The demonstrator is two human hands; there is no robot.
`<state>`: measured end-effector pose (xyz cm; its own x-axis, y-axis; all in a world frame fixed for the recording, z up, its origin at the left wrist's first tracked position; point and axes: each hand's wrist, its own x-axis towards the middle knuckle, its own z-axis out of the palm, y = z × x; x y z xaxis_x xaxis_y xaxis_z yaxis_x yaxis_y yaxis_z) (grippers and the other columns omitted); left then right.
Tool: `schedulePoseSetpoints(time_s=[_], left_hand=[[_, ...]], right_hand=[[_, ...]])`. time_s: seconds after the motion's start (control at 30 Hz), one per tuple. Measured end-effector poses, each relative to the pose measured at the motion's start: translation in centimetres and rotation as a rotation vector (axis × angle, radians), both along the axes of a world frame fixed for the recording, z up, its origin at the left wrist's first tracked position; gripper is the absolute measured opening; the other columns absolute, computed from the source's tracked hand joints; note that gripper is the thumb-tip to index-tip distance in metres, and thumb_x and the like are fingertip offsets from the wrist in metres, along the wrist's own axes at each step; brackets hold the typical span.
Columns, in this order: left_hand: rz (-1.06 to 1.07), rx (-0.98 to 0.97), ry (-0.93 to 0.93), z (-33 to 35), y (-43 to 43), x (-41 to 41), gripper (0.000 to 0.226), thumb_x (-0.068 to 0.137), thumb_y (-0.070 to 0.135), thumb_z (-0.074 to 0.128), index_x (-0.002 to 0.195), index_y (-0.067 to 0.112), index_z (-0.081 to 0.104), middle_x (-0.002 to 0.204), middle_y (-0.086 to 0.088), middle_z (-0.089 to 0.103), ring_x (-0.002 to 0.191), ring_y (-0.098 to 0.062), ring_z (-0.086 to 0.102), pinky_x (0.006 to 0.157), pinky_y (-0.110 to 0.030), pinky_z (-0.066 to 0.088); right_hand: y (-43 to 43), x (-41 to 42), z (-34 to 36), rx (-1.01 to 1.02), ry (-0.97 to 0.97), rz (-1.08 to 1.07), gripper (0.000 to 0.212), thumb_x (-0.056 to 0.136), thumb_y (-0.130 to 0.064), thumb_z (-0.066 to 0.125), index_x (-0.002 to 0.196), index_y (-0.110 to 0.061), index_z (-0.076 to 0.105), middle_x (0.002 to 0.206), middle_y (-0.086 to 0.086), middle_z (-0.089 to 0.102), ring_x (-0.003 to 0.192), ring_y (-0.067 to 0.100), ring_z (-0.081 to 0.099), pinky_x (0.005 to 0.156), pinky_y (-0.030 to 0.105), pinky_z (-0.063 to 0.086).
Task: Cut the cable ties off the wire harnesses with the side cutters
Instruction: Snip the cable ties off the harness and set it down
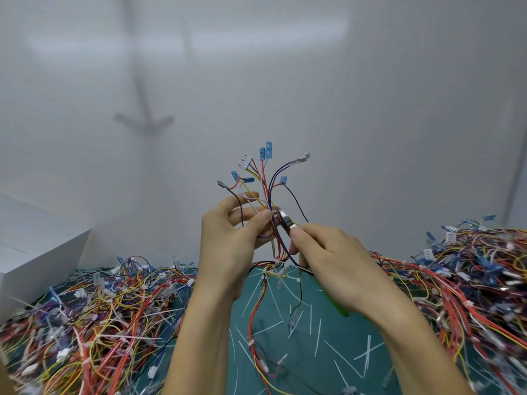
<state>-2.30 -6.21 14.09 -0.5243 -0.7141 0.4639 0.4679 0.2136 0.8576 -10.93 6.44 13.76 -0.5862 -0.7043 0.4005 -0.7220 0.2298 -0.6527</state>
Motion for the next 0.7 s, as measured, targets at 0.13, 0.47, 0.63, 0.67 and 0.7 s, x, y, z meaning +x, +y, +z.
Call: schedulePoseSetpoints(time_s=[0.13,0.47,0.63,0.67,0.7], left_hand=[[-0.008,0.009,0.003,0.05,0.08,-0.06,0.020,0.089,-0.003,0.064,0.106,0.009,0.064,0.085,-0.012,0.076,0.076,-0.020,0.074,0.065,-0.025,0.059],[-0.010,-0.015,-0.013,0.04,-0.05,0.03,0.021,0.089,-0.001,0.066,0.108,0.010,0.065,0.083,-0.008,0.077,0.077,-0.022,0.075,0.067,-0.027,0.059],[-0.007,-0.030,-0.029,0.02,-0.21,0.18,0.021,0.089,-0.001,0.066,0.106,0.011,0.065,0.082,-0.007,0.077,0.075,-0.019,0.075,0.065,-0.025,0.059],[-0.007,-0.033,-0.033,0.02,-0.23,0.20,0.021,0.089,-0.001,0.066,0.106,0.012,0.065,0.082,-0.006,0.077,0.075,-0.018,0.075,0.064,-0.024,0.058],[-0.006,-0.035,-0.034,0.02,-0.25,0.24,0.021,0.089,-0.001,0.066,0.105,0.013,0.066,0.082,-0.006,0.077,0.074,-0.018,0.075,0.064,-0.023,0.058]], right_hand=[[0.04,-0.12,-0.03,-0.007,0.016,-0.007,0.044,0.100,-0.052,0.036,0.082,-0.021,0.060,0.072,0.004,0.064,0.058,0.010,0.046,0.055,0.028,0.035],[0.10,-0.09,-0.05,-0.012,-0.002,0.003,0.041,0.100,-0.050,0.037,0.073,-0.025,0.055,0.058,-0.005,0.053,0.053,0.007,0.042,0.052,0.028,0.032],[-0.07,-0.26,-0.32,-0.029,-0.021,0.017,0.043,0.099,-0.051,0.038,0.076,-0.021,0.057,0.052,-0.010,0.051,0.050,0.005,0.040,0.051,0.026,0.030],[-0.11,-0.29,-0.36,-0.034,-0.023,0.020,0.043,0.099,-0.051,0.039,0.076,-0.020,0.057,0.053,-0.010,0.051,0.050,0.004,0.041,0.051,0.027,0.031],[-0.16,-0.32,-0.39,-0.039,-0.026,0.022,0.043,0.099,-0.051,0.039,0.077,-0.019,0.057,0.053,-0.009,0.051,0.050,0.003,0.042,0.052,0.027,0.032]])
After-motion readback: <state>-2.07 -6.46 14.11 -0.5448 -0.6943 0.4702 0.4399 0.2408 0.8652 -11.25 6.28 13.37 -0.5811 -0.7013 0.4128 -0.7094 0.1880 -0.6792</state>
